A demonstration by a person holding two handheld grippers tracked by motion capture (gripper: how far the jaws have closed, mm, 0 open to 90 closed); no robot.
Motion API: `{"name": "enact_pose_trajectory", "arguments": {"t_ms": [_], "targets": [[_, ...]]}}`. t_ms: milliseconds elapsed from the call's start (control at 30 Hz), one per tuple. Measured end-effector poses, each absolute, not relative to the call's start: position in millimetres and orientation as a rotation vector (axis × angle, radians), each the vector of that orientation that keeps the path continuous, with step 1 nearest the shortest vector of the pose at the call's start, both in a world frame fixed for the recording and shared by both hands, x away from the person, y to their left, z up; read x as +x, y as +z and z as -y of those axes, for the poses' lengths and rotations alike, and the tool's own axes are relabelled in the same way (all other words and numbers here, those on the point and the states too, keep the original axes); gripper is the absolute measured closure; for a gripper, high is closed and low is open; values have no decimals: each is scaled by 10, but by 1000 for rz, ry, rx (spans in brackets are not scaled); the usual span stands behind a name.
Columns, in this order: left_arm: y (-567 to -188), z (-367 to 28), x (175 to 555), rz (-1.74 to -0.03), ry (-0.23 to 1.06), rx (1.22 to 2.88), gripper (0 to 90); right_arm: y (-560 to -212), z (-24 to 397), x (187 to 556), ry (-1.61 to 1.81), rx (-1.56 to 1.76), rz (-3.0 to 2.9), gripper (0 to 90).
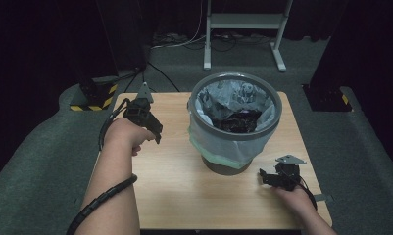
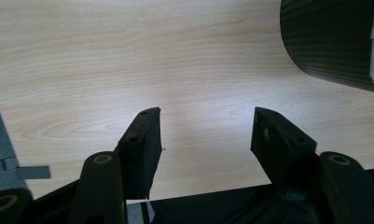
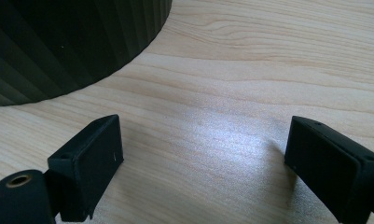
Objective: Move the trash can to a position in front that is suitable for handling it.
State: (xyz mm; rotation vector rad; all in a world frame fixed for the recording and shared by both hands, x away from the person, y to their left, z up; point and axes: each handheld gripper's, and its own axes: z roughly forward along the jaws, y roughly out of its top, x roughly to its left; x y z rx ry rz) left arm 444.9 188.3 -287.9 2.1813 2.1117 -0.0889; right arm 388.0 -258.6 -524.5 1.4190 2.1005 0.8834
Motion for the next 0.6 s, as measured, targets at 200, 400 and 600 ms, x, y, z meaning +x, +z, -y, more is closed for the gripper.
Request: {"name": "enact_pose_trajectory", "arguments": {"t_ms": [200, 400, 600], "targets": [[-2670, -1823, 4482, -2088, -48, 2198, 432, -5240, 2583, 3888, 880, 1421, -2110, 107], [-2520, -1737, 4502, -2079, -45, 2177, 445, -5240, 2583, 3891, 878, 1415, -2112, 106], [-2407, -1671, 4512, -2055, -39, 2200, 445, -5240, 2585, 3892, 879, 1413, -2113, 106]]}}
